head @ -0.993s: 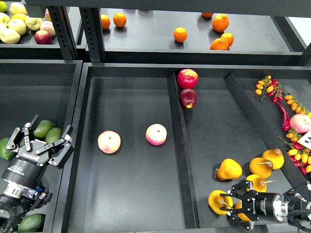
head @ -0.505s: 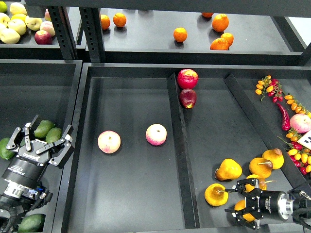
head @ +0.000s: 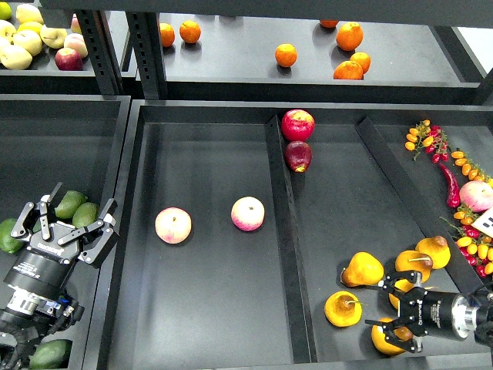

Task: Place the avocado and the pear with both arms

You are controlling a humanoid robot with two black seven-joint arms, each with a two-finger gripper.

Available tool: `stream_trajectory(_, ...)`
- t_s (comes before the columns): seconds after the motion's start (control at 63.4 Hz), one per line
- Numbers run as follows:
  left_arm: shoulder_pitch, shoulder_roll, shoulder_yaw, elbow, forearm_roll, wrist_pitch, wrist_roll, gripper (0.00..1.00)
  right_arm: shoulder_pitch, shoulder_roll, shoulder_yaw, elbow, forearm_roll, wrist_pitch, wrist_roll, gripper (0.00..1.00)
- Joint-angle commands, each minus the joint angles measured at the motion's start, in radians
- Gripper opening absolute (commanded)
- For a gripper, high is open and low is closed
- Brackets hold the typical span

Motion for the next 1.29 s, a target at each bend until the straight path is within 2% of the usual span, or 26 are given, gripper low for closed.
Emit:
stream_trajectory(0.0,0.0,0.0,0.007,0.002,0.002,0.0,0.0,0.99,0.031,0.078,0.089,-0.072,0.0,-0.001,0.0,0.76)
stream_trajectory(0.252,-0.001,0.0,0.015,0.006,0.005,0.0,0.0,0.99,0.093,0.256,0.249,-0.186,-0.002,-0.001,0.0,0.76)
stream_trajectory(0.441,-0.009,0.0,0.02,0.011,0.008,0.0,0.0,0.99,0.137,0.375,0.322,-0.213,-0.002,-0.001,0.0,0.88)
stream_trajectory(0.646,-0.044,0.0,0.018,0.031,0.036,0.0,0.0,0.99,0.147,0.508,0.385,-0.252,0.001,-0.002,0.0,0.97)
stream_trajectory(0.788,-0.107,0.0,0.001,0.06,0.039,0.0,0.0,0.99,0.147,0.631,0.47,-0.279,0.001,-0.001,0.0,0.99)
stream_trajectory(1.009,-0.196,0.0,-0.008,0.074,0.045,0.0,0.0,0.99,0.15,0.694,0.552,-0.293,0.004,-0.001,0.0,0.99)
stream_trajectory(1.198,-0.366,0.0,-0.006,0.256,0.048,0.0,0.0,0.99,0.209,0.694,0.683,-0.373,0.004,-0.001,0.0,0.99)
stream_trajectory(1.214,-0.376,0.0,-0.006,0.265,0.046,0.0,0.0,0.99,0.211,0.694,0.686,-0.374,0.004,-0.001,0.002,0.99)
stream_trajectory(1.245,-0.406,0.0,-0.009,0.304,0.048,0.0,0.0,0.99,0.212,0.694,0.687,-0.38,0.004,-0.001,0.056,0.99)
stream_trajectory(1.277,-0.422,0.0,-0.014,0.324,0.048,0.0,0.0,0.99,0.211,0.694,0.687,-0.383,0.004,-0.001,0.084,0.99)
